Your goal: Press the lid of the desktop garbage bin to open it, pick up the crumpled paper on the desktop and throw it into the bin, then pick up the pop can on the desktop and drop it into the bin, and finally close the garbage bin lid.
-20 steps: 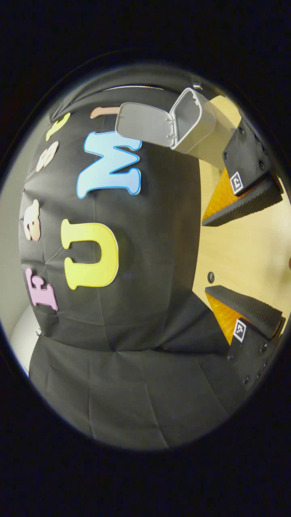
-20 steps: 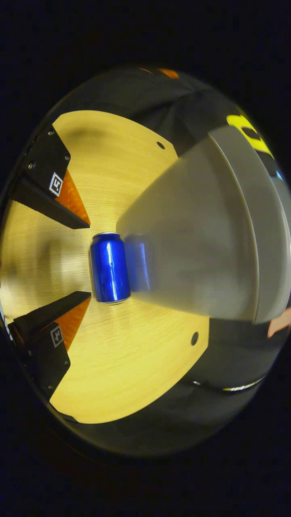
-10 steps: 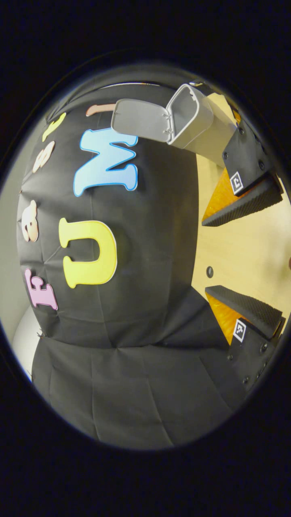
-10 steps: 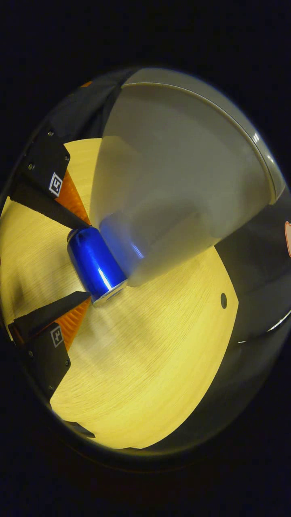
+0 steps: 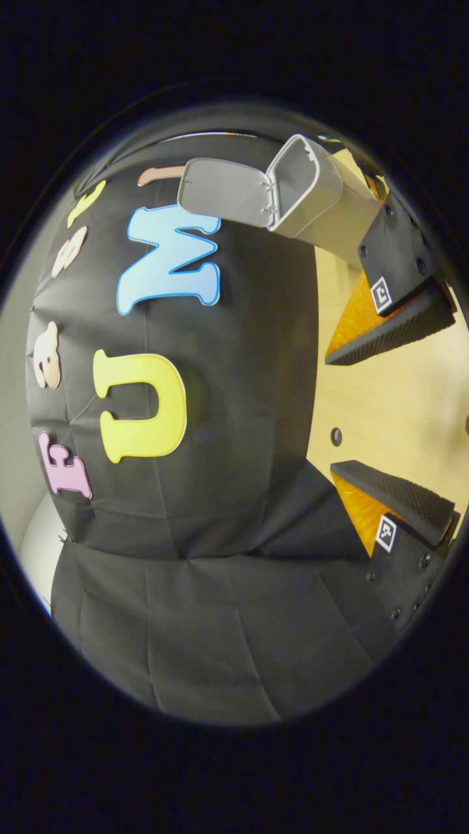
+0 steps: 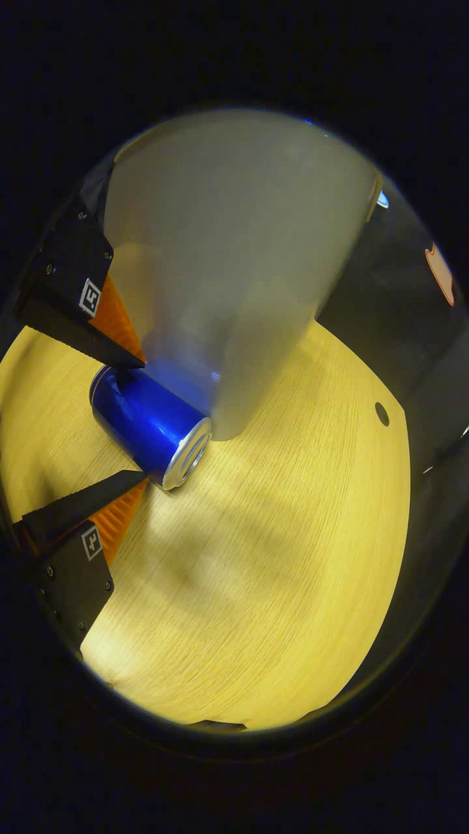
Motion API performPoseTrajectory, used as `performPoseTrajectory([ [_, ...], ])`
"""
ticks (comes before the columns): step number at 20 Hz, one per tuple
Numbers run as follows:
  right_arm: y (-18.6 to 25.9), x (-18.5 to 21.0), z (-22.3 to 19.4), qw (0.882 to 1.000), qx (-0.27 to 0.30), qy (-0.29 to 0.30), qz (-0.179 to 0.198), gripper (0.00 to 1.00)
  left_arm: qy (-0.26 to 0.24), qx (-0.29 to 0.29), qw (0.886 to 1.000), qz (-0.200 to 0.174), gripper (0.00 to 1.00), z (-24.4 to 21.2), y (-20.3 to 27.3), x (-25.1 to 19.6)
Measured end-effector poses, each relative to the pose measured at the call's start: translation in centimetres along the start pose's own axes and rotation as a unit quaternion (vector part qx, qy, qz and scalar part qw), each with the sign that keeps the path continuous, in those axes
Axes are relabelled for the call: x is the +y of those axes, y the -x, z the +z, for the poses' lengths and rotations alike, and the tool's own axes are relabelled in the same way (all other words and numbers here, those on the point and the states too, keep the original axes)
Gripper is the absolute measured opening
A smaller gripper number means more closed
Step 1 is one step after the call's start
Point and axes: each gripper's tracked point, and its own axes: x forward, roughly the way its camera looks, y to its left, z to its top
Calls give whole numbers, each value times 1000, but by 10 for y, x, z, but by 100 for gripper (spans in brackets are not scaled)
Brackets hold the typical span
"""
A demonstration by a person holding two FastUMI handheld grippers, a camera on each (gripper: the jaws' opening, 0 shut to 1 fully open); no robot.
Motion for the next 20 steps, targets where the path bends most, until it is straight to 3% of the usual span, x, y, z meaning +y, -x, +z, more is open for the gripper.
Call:
performPoseTrajectory([
  [4,-14,-4,-8,999,16,-41,-2,99,-2,1,1000,6,99,0,3,7],
  [9,-14,-11,-14,999,16,-34,-2,85,-5,0,1000,10,96,1,5,11],
  [16,-5,-5,-5,998,-1,-47,37,82,2,-3,1000,-4,96,2,4,2],
  [20,21,-6,10,997,-26,-41,61,85,5,-6,1000,-17,96,3,3,-6],
])
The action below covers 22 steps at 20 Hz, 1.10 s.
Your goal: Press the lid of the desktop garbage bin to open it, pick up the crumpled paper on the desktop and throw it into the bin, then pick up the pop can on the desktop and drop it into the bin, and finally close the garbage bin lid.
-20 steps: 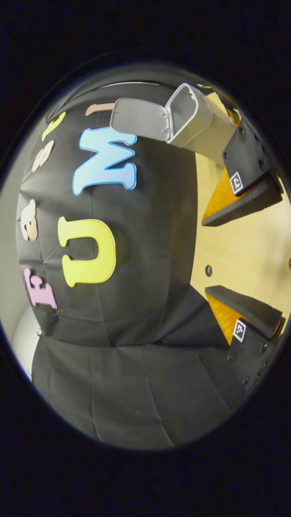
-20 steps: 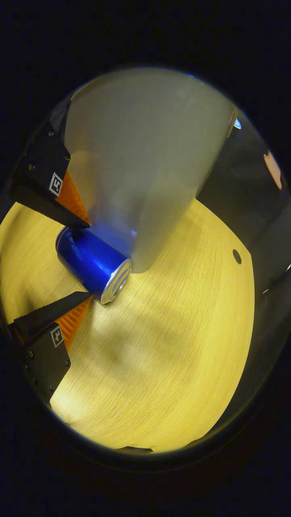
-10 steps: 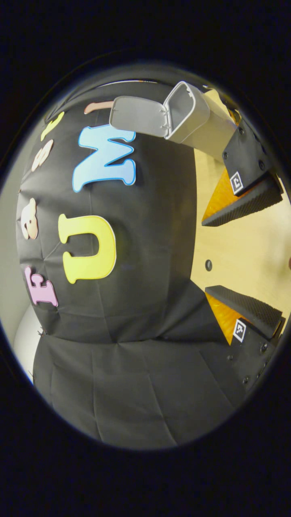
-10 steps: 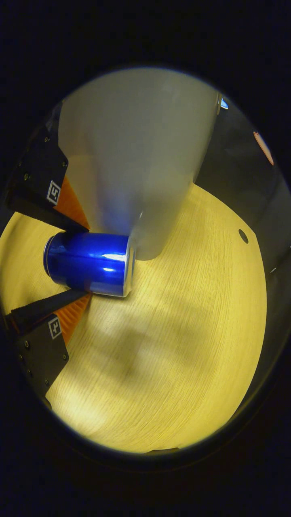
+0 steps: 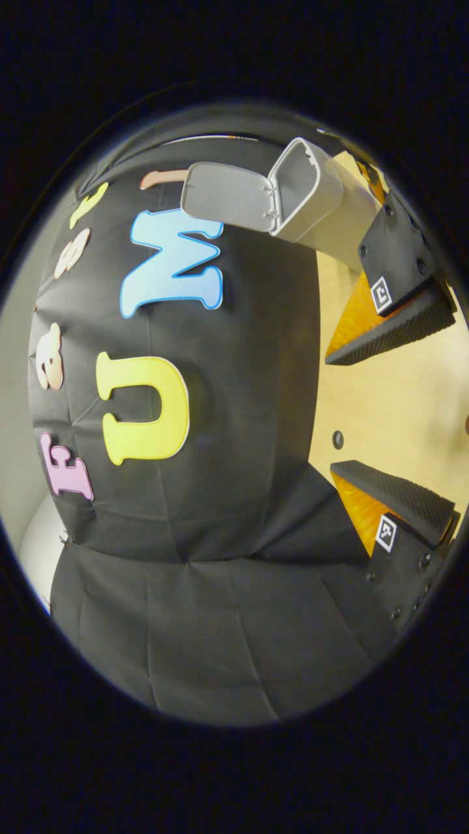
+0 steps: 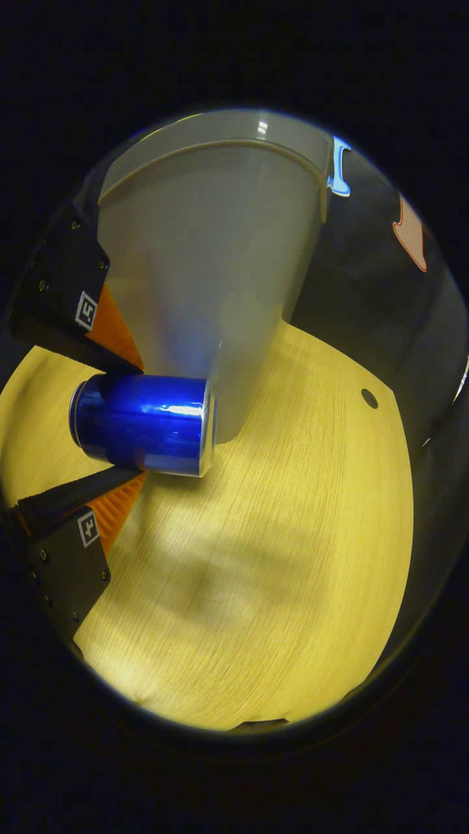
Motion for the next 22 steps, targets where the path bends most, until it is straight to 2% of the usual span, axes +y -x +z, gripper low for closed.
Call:
performPoseTrajectory([
  [1,8,0,4,1000,-8,-1,6,84,1,-1,1000,-4,99,1,-1,-4],
  [4,34,-4,20,999,-36,-4,20,84,2,-3,1000,-19,96,2,-3,-13],
  [5,44,-6,26,998,-49,1,24,84,2,-5,1000,-25,93,3,-5,-18],
  [8,73,4,51,994,-95,36,34,84,3,-9,999,-39,96,6,-5,-28],
  [9,86,7,61,992,-110,47,39,84,3,-10,999,-42,93,6,-5,-29],
  [10,98,10,69,990,-122,58,45,84,3,-11,999,-46,96,6,-5,-32],
  [16,154,41,99,970,-197,126,64,84,-3,-12,998,-55,99,6,-3,-36],
  [17,159,50,104,967,-208,131,68,84,-3,-12,998,-54,96,6,-2,-34],
  [22,172,87,109,954,-234,167,88,84,1,-9,999,-46,99,4,2,-23],
])
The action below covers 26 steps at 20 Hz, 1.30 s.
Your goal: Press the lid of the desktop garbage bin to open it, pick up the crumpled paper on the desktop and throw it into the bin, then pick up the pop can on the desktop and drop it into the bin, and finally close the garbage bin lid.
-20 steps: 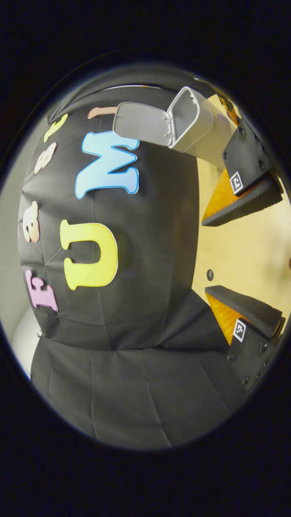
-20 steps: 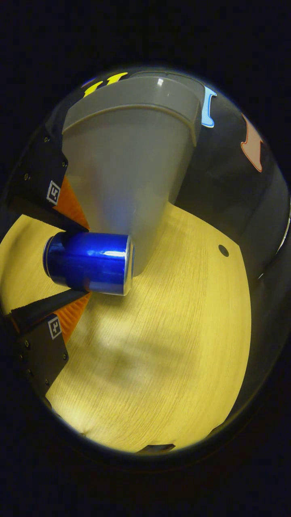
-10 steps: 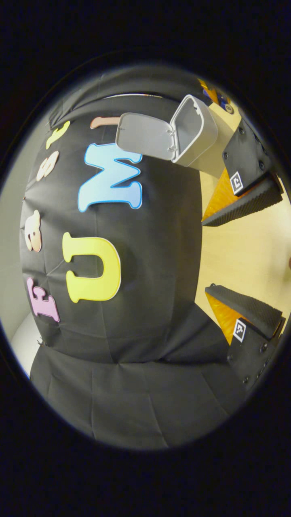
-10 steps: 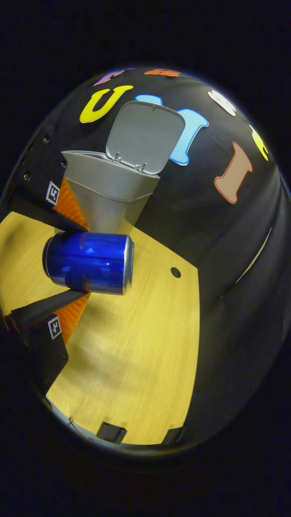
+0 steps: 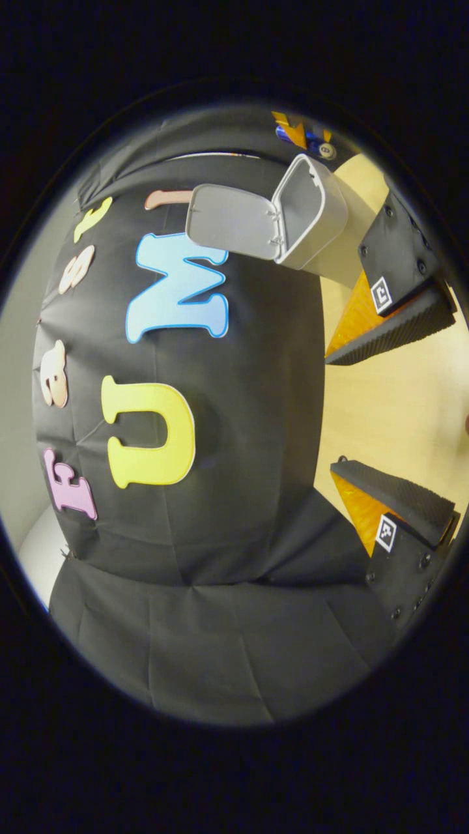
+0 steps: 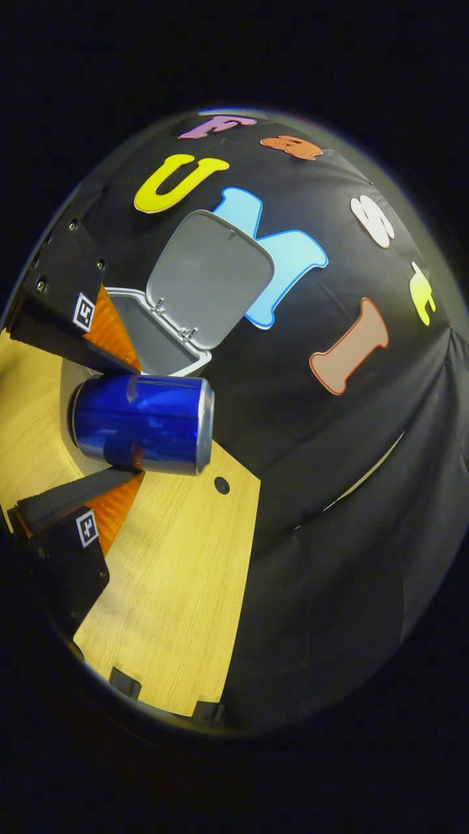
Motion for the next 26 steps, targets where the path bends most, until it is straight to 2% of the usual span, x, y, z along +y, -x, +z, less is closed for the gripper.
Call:
performPoseTrajectory([
  [2,-1,13,8,999,-11,30,10,83,2,2,1000,4,94,-1,2,5],
  [8,-18,65,30,994,-35,94,53,83,8,7,1000,22,99,-6,10,26],
  [9,-22,73,29,992,-32,105,60,83,9,7,1000,25,96,-7,10,29],
  [11,-34,88,24,989,-25,128,70,83,11,8,999,35,99,-9,14,38],
  [15,-61,111,-9,977,23,191,88,83,11,11,998,56,96,-12,20,60],
  [21,-90,123,-47,959,68,263,78,83,4,17,996,90,99,-19,29,89],
  [23,-100,118,-55,953,71,289,62,80,5,20,995,98,96,-21,31,95],
  [24,-103,116,-58,948,73,304,55,84,6,21,995,102,96,-22,31,96],
  [26,-109,111,-63,939,75,333,41,83,7,23,994,109,99,-23,32,98],
])
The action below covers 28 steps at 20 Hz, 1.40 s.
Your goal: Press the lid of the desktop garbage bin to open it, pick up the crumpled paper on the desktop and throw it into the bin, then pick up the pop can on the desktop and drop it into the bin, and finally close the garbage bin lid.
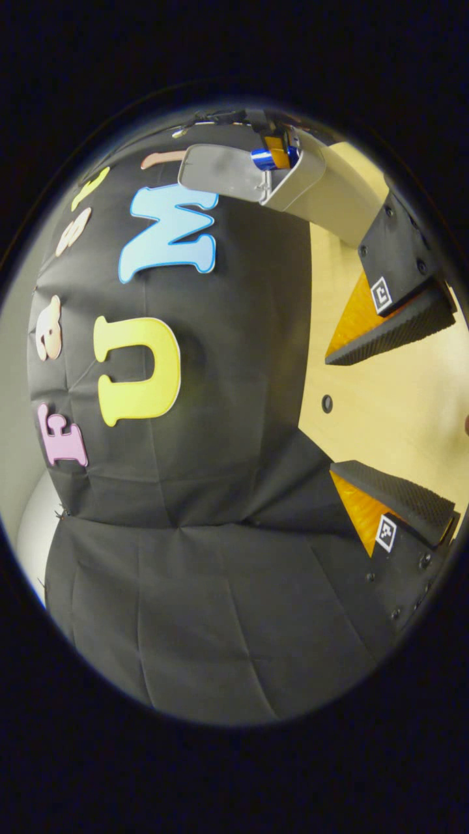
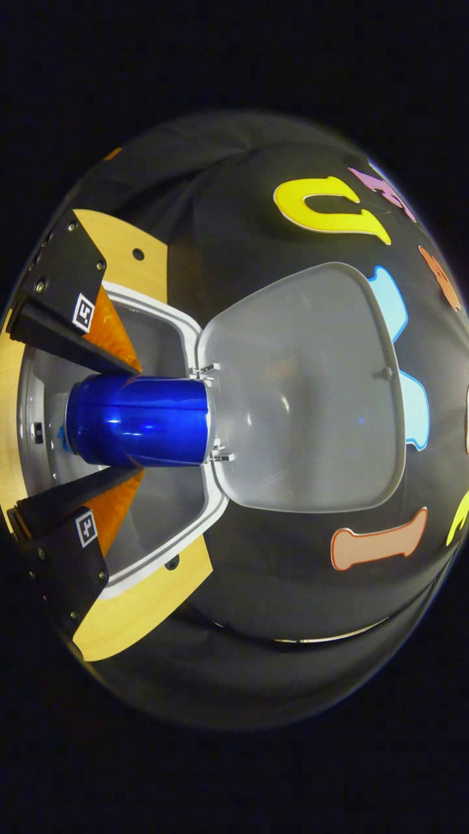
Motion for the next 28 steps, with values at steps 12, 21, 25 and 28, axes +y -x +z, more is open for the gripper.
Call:
performPoseTrajectory([
  [12,-3,-2,-5,999,5,40,-9,85,2,4,1000,-2,99,-6,-8,-3],
  [21,11,4,13,1000,-20,6,5,85,-4,-2,1000,-18,96,1,-7,-15],
  [25,34,7,33,999,-51,-8,12,85,-8,-3,999,-34,93,4,-7,-29],
  [28,52,10,60,997,-78,-8,18,86,-12,-5,999,-47,96,8,-8,-39],
])
